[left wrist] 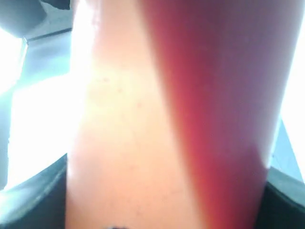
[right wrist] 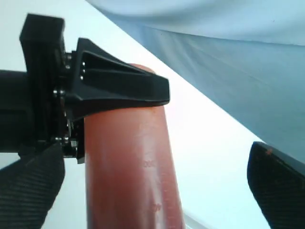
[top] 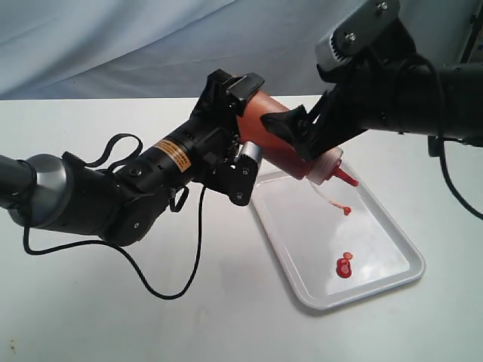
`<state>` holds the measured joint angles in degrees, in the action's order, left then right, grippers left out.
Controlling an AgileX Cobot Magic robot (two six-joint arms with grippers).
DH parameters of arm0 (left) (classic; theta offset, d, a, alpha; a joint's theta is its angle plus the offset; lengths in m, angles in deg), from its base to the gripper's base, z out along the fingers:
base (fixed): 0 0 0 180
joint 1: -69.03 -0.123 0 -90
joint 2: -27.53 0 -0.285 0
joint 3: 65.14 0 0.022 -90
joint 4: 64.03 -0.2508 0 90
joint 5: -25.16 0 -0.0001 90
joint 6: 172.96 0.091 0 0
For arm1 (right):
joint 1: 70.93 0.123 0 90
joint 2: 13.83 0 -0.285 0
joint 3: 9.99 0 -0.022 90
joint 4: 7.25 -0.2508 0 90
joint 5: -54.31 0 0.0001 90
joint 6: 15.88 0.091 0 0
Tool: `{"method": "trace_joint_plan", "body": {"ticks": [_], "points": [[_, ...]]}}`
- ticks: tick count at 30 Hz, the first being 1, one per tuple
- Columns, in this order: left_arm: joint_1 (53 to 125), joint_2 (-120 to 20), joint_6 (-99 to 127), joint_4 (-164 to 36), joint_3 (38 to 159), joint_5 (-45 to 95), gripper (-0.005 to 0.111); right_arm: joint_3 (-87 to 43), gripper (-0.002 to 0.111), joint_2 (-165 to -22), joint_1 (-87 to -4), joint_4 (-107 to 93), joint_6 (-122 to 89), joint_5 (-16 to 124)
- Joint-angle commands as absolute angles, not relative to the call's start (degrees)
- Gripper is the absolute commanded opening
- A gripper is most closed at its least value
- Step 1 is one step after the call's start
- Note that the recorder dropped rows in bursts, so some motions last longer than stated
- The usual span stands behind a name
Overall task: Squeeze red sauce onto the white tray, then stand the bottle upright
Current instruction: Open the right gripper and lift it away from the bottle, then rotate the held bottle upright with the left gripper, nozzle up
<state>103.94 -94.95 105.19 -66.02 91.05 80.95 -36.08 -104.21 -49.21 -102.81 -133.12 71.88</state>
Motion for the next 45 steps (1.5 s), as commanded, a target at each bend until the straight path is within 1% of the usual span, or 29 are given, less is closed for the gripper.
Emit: {"method": "trace_joint_plan", "body": {"ticks": [1, 6, 9, 15, 19, 23, 28, 33, 40, 45], "points": [[102.53, -93.86, 102.25, -63.34, 91.22, 84.24, 0.0, -35.45, 0.095, -99.58, -49.68, -103.16, -130.75, 66.23], [100.93, -93.86, 95.41, -63.33, 91.22, 83.2, 0.0, -35.45, 0.095, -95.41, -49.68, -103.16, -129.61, 57.43], [100.49, -93.86, 92.65, -63.54, 90.95, 82.7, 0.0, -35.45, 0.095, -93.54, -49.68, -104.16, -129.56, 55.03], [99.85, -93.86, 91.53, -64.84, 88.62, 82.82, 0.0, -35.45, 0.095, -91.06, -49.68, -105.1, -129.56, 54.31], [99.63, -93.86, 86.71, -65.9, 87.17, 86.88, 0.0, -36.19, 0.095, -90.0, -49.68, -104.86, -129.56, 54.71], [99.63, -93.3, 85.55, -65.39, 86.15, 87.06, 0.0, -37.52, 0.095, -88.72, -49.68, -104.67, -129.68, 54.31], [99.63, -91.63, 73.24, -65.64, 84.71, 87.16, 0.0, -39.38, 0.095, -85.58, -49.68, -104.67, -129.68, 54.31], [99.63, -90.85, 65.82, -67.57, 82.29, 89.8, 0.0, -41.11, 0.095, -82.21, -49.68, -104.67, -129.68, 54.31], [99.63, -90.85, 54.39, -67.68, 79.9, 89.91, 0.0, -43.48, 0.095, -78.93, -49.68, -104.67, -129.68, 54.81], [99.38, -90.85, 42.27, -67.72, 76.3, 95.12, 0.0, -44.06, 0.095, -78.44, -49.68, -105.21, -129.68, 54.95]]}}
